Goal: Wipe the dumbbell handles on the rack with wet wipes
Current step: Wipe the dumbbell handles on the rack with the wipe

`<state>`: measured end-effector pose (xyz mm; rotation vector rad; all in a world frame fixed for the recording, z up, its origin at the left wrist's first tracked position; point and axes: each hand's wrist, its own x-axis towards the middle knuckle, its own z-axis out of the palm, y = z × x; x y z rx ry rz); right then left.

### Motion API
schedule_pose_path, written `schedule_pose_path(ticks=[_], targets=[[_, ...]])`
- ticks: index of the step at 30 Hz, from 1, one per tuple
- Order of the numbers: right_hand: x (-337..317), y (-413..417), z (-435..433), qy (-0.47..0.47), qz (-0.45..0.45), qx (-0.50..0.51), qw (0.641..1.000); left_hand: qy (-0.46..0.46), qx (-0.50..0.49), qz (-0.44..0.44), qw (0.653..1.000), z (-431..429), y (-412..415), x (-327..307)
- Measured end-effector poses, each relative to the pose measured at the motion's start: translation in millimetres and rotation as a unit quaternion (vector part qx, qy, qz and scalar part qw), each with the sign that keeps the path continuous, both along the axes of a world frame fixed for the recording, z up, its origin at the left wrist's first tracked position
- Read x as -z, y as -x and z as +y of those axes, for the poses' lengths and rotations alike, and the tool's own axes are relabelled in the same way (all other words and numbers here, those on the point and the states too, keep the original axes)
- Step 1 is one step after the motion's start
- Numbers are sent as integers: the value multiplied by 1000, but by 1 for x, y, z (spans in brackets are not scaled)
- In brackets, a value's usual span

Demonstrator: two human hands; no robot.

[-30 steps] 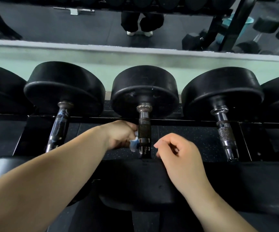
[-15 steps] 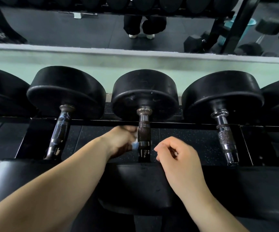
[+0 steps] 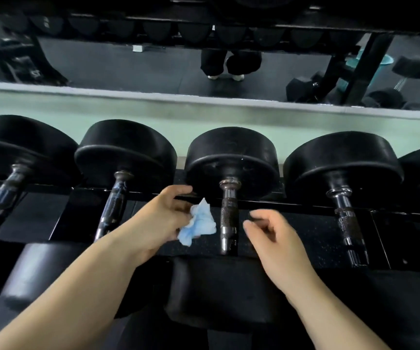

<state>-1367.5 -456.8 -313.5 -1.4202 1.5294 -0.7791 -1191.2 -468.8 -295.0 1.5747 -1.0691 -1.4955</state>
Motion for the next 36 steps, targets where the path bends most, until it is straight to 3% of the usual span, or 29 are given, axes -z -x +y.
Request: schedule_pose_path(ticks=[5, 8, 11, 14, 17, 20, 24, 27, 31, 34, 36], targets=[[-19, -24, -24, -68, -18, -135, 988, 38, -120, 52, 991, 17, 0, -2], [-22, -52, -33, -56, -48, -197, 978, 75, -160, 45, 983, 24, -6, -2], [-18, -72, -34, -29, -61, -214, 975, 133, -173, -59, 974, 30, -19, -2], [-11, -69, -39, -22, -45, -157, 986, 215, -132, -184, 950, 43, -33, -4], [-8, -67, -44, -87, -66, -125, 986, 272, -125, -324, 897, 62, -58, -6], [-5, -71, -45, -122, -27, -158, 980, 276, -160, -405, 857, 72, -89, 2], [-9, -81, -44, -76, 48, -198, 976, 234, -201, -401, 863, 72, -100, 8], [-21, -104, -47, 57, 139, -259, 954, 234, -237, -377, 864, 72, -101, 11], [-24, -150, -62, 228, 213, -322, 894, 216, -244, -353, 877, 73, -105, 15], [-5, -169, -69, 236, 263, -291, 889, 218, -251, -337, 881, 73, -106, 18], [10, -176, -69, 180, 244, -248, 920, 219, -245, -341, 881, 73, -106, 18]])
